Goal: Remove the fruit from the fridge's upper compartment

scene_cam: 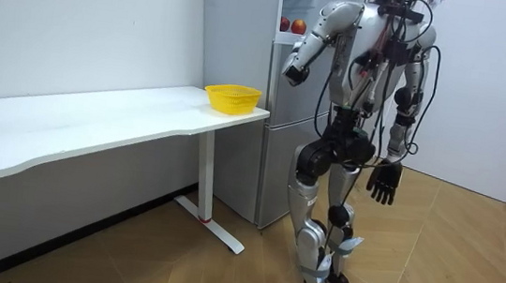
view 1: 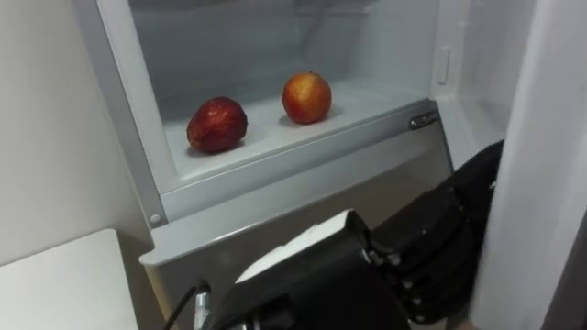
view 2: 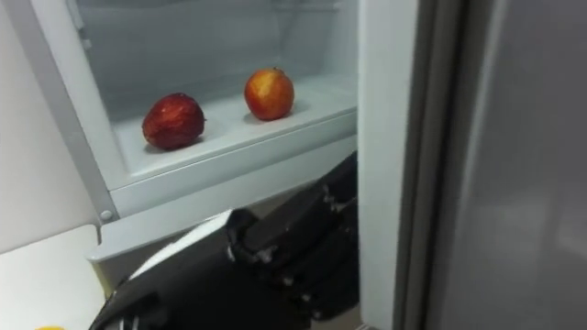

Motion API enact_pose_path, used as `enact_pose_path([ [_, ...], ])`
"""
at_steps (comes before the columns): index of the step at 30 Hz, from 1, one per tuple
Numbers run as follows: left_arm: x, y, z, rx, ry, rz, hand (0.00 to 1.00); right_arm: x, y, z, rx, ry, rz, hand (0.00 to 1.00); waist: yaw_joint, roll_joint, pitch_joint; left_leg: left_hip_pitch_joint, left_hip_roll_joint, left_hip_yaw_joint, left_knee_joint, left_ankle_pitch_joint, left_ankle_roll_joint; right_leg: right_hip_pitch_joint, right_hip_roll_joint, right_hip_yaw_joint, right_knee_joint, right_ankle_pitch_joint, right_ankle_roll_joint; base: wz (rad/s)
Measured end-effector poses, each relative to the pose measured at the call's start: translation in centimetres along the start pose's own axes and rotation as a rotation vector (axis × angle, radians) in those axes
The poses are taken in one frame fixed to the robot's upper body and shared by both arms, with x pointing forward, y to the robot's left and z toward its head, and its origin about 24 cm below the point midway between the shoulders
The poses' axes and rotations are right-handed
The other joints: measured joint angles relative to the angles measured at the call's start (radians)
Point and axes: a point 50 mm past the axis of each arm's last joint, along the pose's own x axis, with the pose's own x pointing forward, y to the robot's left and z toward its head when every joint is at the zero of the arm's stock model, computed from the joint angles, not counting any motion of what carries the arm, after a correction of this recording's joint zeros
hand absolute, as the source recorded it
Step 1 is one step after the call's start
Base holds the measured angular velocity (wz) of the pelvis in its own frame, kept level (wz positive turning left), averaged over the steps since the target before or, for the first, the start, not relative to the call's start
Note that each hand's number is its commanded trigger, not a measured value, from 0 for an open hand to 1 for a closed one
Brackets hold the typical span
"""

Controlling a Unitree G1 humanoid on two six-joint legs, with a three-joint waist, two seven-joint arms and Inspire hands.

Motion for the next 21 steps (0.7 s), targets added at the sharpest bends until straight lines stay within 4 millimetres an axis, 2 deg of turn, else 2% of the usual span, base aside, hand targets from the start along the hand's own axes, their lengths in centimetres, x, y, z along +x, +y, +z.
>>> enact_pose_path([
  [4, 0.4, 0.2, 0.2, 0.013, -0.003, -0.011, 0.00, 0.0, 0.0, 0.1, 0.004, -0.003, 0.009, 0.00, -0.010, 0.002, -0.0013, 0.002, 0.004, 0.019, 0.000, 0.000, 0.000, 0.001, 0.006, 0.015, -0.001, 0.002, -0.003, -0.10],
  [9, 1.6, 0.5, 0.5, 0.029, -0.006, -0.040, 0.00, -0.1, -0.5, 0.3, 0.029, -0.013, -0.002, 0.00, -0.028, 0.006, -0.0027, 0.002, 0.006, 0.019, 0.000, 0.000, 0.000, 0.002, 0.008, 0.018, -0.001, 0.003, -0.005, -0.02],
  [18, 3.9, 1.1, 0.7, 0.039, -0.026, -0.091, 0.00, -0.1, -1.1, 0.6, 0.042, -0.019, -0.004, 0.00, -0.071, 0.013, 0.0019, 0.002, 0.005, 0.018, 0.000, 0.000, 0.000, 0.000, 0.009, 0.023, -0.004, 0.003, -0.005, 0.00],
  [21, 4.7, 1.2, 0.0, 0.006, -0.032, -0.093, 0.00, -0.1, -1.1, 0.6, 0.055, -0.019, 0.003, 0.00, -0.082, 0.016, 0.0032, 0.007, 0.004, 0.021, 0.000, 0.000, 0.000, 0.002, 0.010, 0.026, -0.016, 0.005, -0.003, -0.03],
])
